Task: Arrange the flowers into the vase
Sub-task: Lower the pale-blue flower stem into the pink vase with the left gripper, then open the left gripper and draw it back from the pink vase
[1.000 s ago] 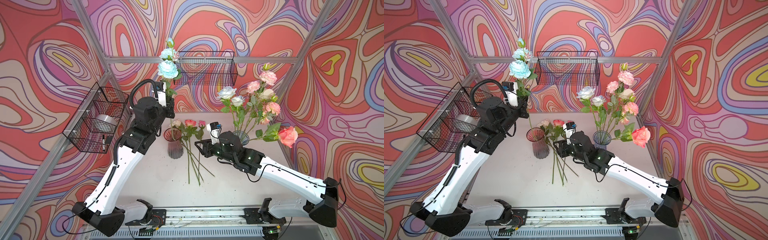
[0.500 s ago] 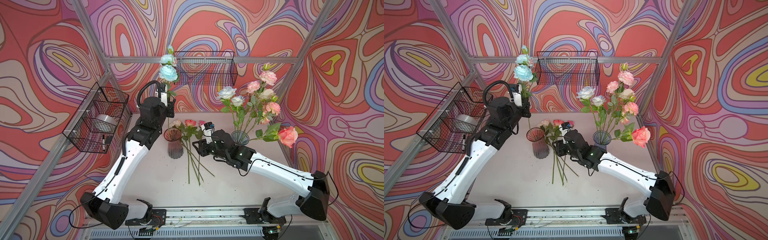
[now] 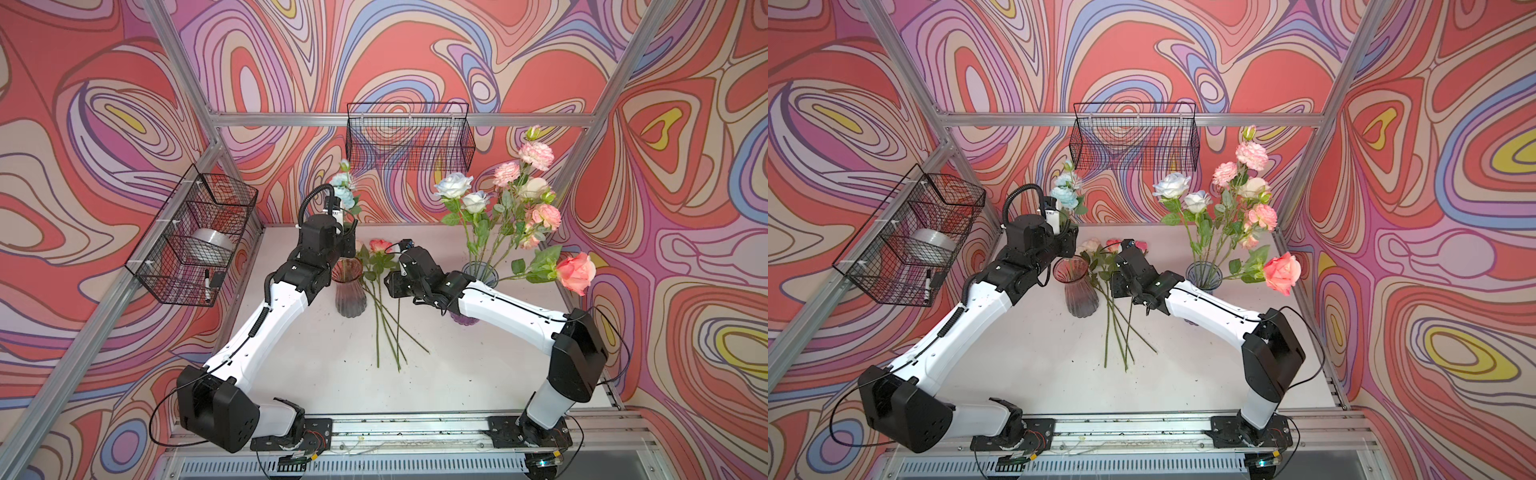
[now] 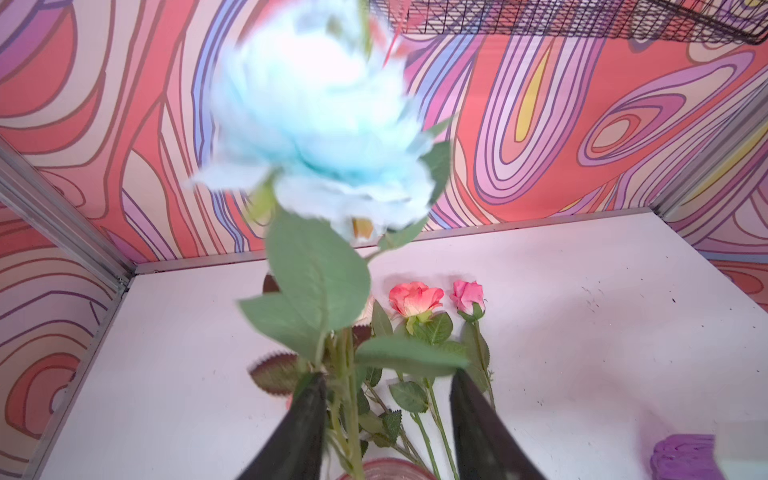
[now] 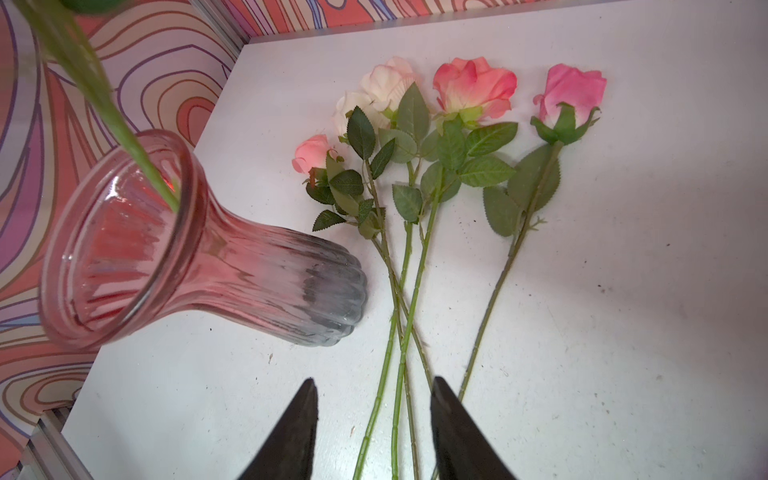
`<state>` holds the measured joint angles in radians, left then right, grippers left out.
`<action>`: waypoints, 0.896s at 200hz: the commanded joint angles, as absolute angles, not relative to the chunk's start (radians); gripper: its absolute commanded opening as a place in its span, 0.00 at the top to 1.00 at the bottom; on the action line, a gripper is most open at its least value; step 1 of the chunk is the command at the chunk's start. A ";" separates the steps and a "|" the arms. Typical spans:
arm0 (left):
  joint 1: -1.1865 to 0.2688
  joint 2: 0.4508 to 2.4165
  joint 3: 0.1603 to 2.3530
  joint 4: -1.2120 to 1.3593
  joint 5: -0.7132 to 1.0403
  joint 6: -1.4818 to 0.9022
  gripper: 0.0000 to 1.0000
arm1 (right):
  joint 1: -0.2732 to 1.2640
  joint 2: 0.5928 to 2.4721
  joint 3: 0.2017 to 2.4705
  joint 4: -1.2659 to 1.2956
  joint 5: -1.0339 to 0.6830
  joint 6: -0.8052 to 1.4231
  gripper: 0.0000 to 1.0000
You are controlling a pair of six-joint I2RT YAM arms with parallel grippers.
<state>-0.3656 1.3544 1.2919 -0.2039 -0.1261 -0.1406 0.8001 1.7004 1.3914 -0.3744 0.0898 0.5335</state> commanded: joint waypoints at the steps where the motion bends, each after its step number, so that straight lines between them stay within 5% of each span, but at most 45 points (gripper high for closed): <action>1: -0.358 1.251 1.249 -0.257 -0.090 -0.185 0.30 | 0.802 1.636 1.377 -0.359 0.121 0.530 0.55; 35: -0.357 1.062 1.156 -0.370 -0.109 -0.210 0.15 | 0.803 1.597 1.387 -0.378 0.115 0.483 0.55; 96: -0.358 0.741 1.073 -0.593 -0.089 -0.223 0.11 | 0.803 1.501 1.254 -0.320 0.104 0.456 0.55; 179: -0.358 0.625 1.082 -0.728 -0.044 -0.327 0.00 | 0.803 1.408 1.180 -0.345 0.104 0.468 0.55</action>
<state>-0.3653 0.6529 1.0706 -0.6567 -0.0704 -0.2710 0.8001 1.4448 1.1950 -0.3531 0.0929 0.4717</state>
